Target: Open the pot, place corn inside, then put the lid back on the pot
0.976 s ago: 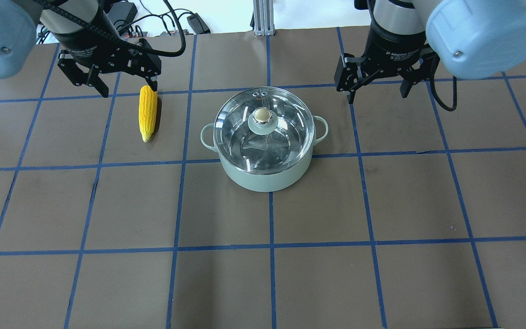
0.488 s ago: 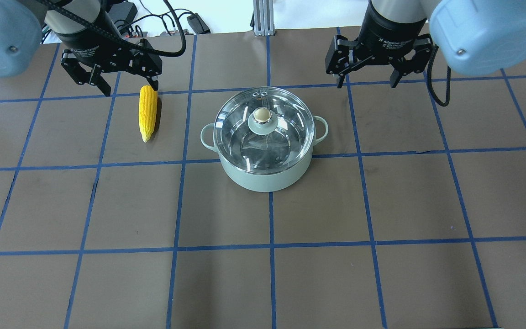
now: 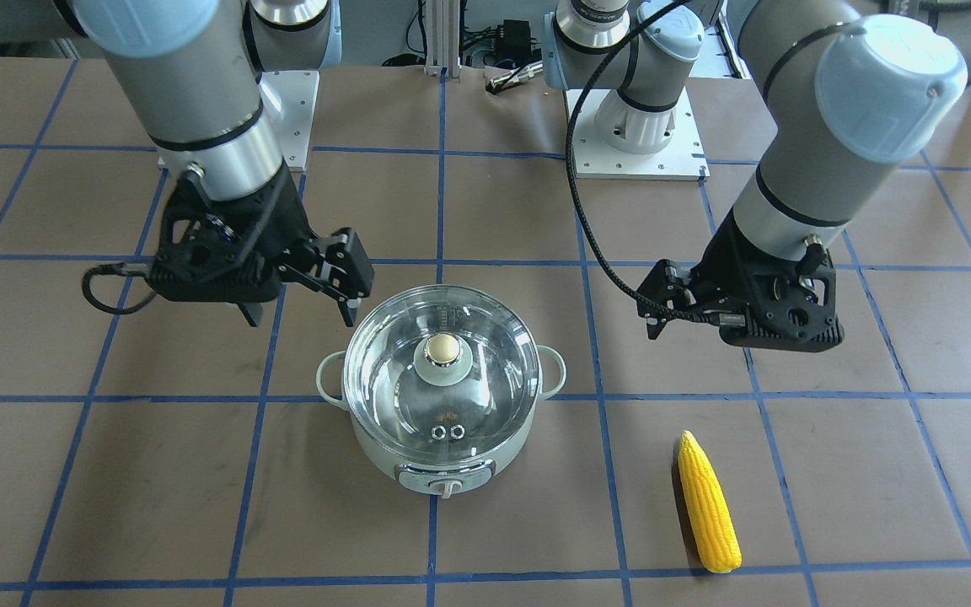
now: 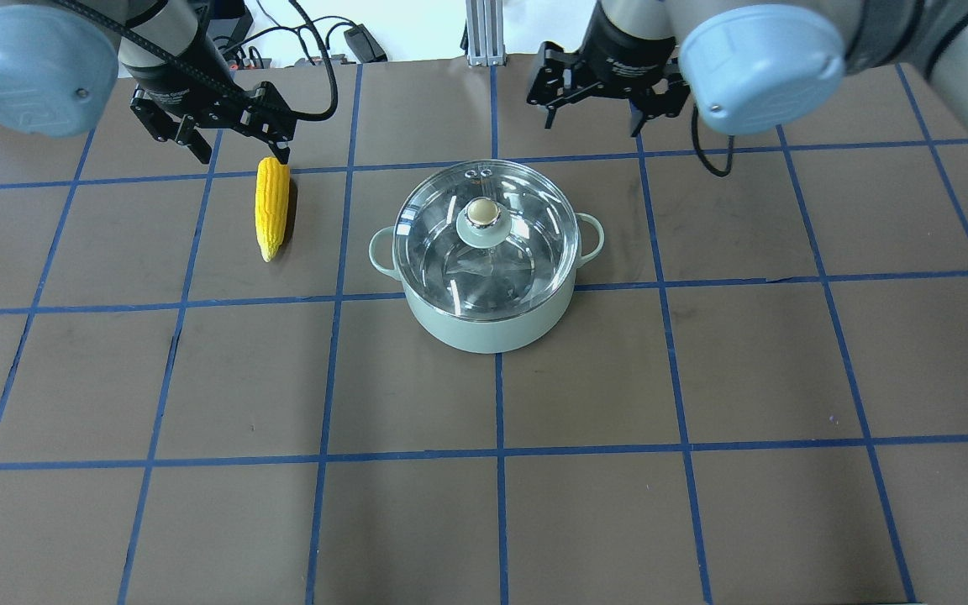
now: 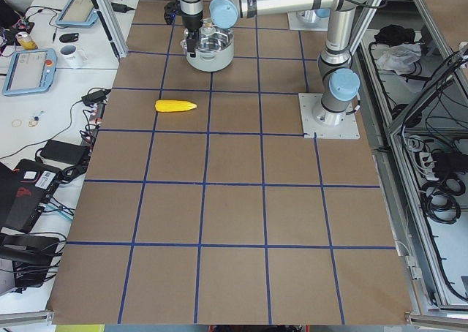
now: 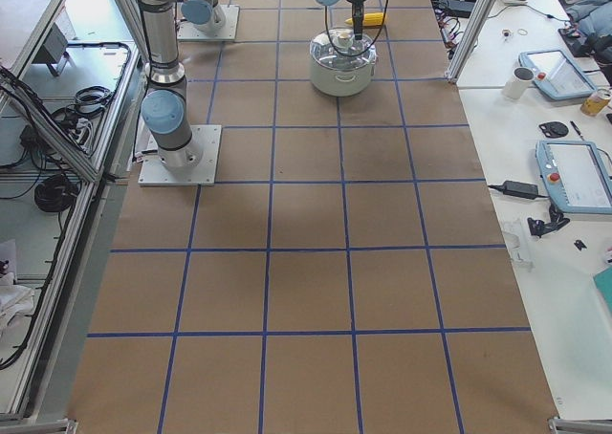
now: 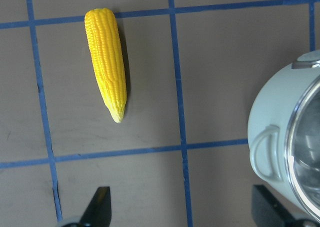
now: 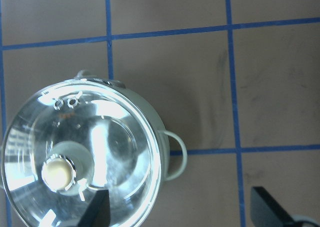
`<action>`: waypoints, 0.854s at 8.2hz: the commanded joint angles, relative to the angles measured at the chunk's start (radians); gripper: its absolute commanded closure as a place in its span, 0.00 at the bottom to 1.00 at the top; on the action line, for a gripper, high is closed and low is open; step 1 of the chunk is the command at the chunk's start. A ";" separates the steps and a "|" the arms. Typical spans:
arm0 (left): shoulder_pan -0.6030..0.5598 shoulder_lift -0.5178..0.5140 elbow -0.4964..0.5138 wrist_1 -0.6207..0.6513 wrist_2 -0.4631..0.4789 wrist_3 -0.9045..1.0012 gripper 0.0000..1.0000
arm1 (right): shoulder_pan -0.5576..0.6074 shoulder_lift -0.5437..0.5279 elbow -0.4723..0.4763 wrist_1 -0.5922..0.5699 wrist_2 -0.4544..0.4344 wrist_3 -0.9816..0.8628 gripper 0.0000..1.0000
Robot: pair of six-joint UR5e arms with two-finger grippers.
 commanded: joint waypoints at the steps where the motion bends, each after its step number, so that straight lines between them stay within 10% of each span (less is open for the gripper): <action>1: 0.094 -0.119 -0.003 0.100 0.001 0.138 0.00 | 0.135 0.158 -0.077 -0.083 0.009 0.191 0.00; 7: 0.121 -0.356 -0.001 0.310 0.001 0.121 0.00 | 0.187 0.222 -0.029 -0.101 0.005 0.248 0.00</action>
